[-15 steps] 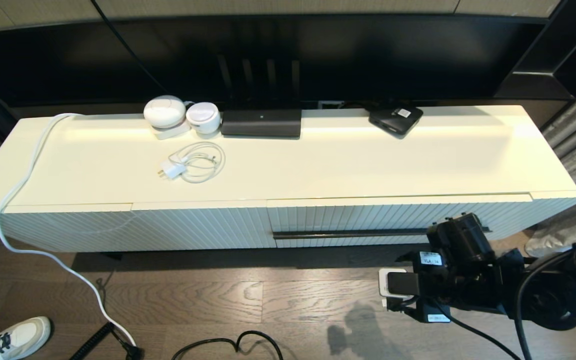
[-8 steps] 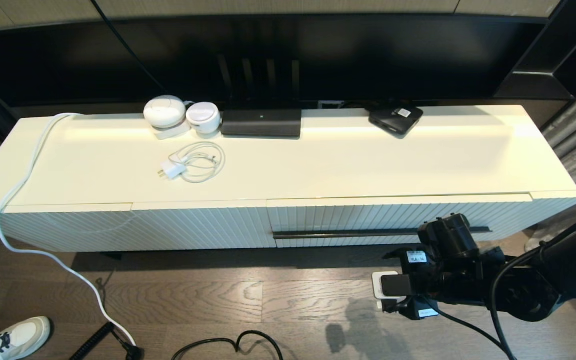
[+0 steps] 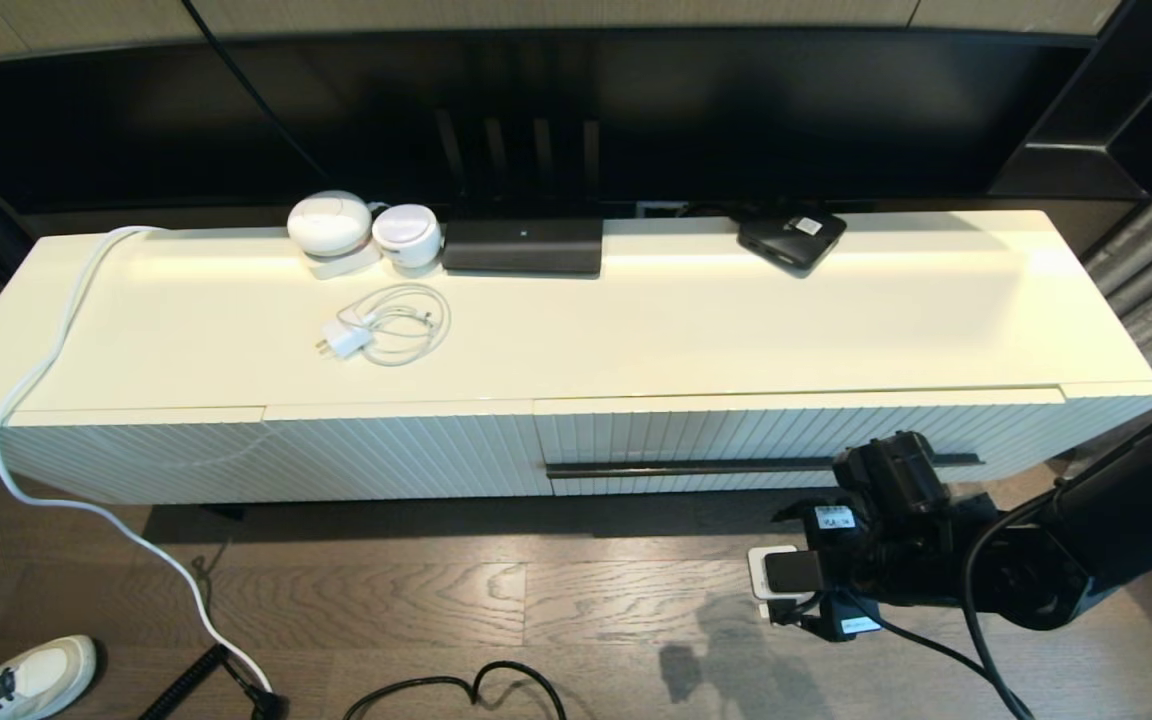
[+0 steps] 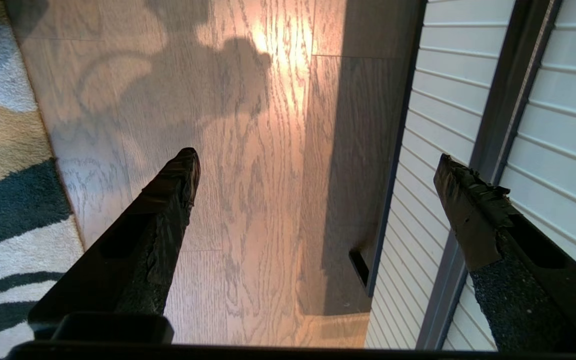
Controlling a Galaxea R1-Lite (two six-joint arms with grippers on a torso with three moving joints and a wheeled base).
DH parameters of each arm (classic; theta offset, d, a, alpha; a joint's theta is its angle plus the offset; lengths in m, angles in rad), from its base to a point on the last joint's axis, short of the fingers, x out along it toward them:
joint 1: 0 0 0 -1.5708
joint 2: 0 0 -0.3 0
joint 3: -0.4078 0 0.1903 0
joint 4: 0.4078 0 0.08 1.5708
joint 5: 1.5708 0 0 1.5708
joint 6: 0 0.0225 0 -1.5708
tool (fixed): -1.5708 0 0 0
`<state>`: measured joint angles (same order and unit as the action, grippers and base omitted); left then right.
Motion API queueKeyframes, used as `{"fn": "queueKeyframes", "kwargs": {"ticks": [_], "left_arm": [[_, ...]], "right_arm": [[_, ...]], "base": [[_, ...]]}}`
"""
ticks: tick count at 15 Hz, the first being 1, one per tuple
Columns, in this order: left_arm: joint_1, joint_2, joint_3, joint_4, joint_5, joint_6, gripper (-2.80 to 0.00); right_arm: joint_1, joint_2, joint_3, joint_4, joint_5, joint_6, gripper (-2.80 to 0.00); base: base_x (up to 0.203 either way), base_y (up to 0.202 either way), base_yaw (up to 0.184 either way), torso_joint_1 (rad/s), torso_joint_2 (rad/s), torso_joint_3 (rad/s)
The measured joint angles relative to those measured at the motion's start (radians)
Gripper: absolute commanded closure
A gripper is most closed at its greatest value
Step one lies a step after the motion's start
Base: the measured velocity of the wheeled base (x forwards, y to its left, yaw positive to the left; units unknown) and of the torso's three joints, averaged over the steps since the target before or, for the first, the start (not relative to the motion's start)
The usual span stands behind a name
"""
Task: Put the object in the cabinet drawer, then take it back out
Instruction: Open the drawer
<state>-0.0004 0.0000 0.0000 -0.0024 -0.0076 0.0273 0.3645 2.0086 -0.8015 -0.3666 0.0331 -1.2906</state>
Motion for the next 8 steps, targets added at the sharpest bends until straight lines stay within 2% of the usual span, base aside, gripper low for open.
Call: {"fn": "queueKeyframes", "kwargs": {"ticks": [8], "left_arm": [[0.000,0.000,0.000,0.000,0.000,0.000,0.00]], "right_arm": [[-0.026,0.097,-0.101,-0.007,-0.008,0.000,-2.80]], "base": [[0.000,0.000,0.000,0.000,0.00,0.000]]}}
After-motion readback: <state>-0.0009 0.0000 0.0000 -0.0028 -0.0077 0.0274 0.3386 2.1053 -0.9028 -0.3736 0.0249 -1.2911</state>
